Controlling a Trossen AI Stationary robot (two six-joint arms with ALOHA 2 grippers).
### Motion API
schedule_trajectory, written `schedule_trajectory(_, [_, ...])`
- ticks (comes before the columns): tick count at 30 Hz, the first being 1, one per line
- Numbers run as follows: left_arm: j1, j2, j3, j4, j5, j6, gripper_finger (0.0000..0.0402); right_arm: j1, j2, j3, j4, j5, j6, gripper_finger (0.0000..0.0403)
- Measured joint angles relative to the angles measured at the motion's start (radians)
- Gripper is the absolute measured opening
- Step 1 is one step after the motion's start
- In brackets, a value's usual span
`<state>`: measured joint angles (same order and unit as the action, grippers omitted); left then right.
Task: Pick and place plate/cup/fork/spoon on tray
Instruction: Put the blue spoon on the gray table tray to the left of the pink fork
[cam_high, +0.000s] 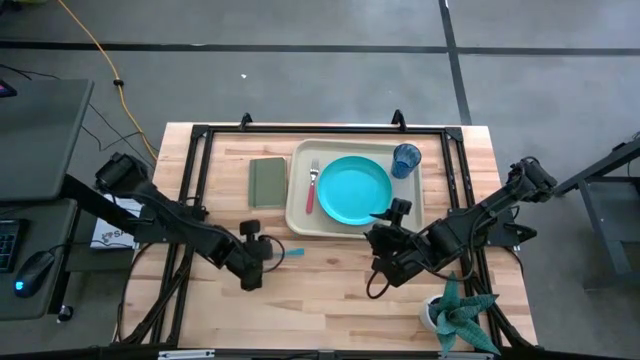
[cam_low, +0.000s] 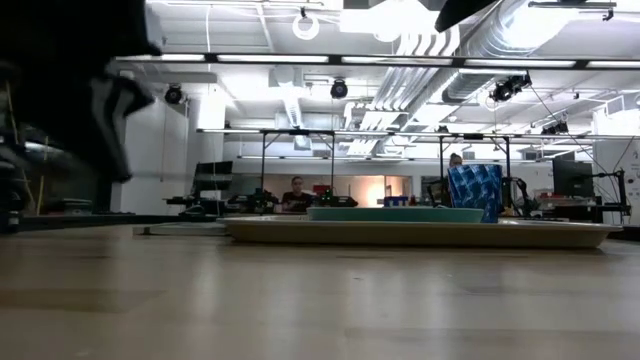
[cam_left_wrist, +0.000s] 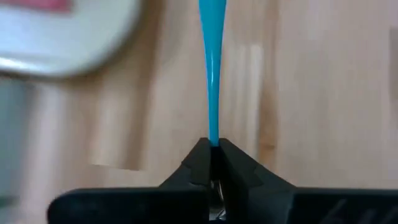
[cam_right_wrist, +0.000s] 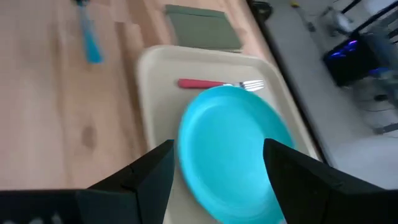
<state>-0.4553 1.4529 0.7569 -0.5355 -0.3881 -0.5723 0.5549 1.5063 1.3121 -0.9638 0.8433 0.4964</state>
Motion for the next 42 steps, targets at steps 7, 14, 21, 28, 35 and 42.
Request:
schedule_trajectory(7, [-0.025, -0.089, 0.096, -0.045, -0.257, 0.138, 0.0001, -0.015, 0.000, -0.150, 0.288, -0.106, -0.107, 0.0236])
schedule_trajectory(14, [-0.063, -0.071, 0.100, -0.048, -0.524, 0.410, 0.0000, -0.122, 0.001, -0.394, 0.871, -0.348, -0.154, 0.0236])
schedule_trajectory(21, [-0.061, 0.048, 0.216, -0.044, -0.710, 0.698, 0.0000, -0.279, 0.001, -0.425, 1.133, -0.489, 0.050, 0.0236])
schedule_trajectory(28, [-0.060, 0.181, 0.305, -0.043, -0.779, 0.972, 0.0000, -0.339, 0.007, -0.425, 1.152, -0.689, 0.132, 0.0236])
schedule_trajectory(35, [-0.046, 0.289, 0.333, -0.037, -0.798, 1.145, 0.0000, -0.340, 0.067, -0.425, 1.145, -0.764, 0.151, 0.0236])
schedule_trajectory(42, [-0.001, 0.334, 0.347, 0.009, -0.793, 1.239, 0.0000, -0.343, 0.168, -0.422, 1.161, -0.784, 0.153, 0.0236])
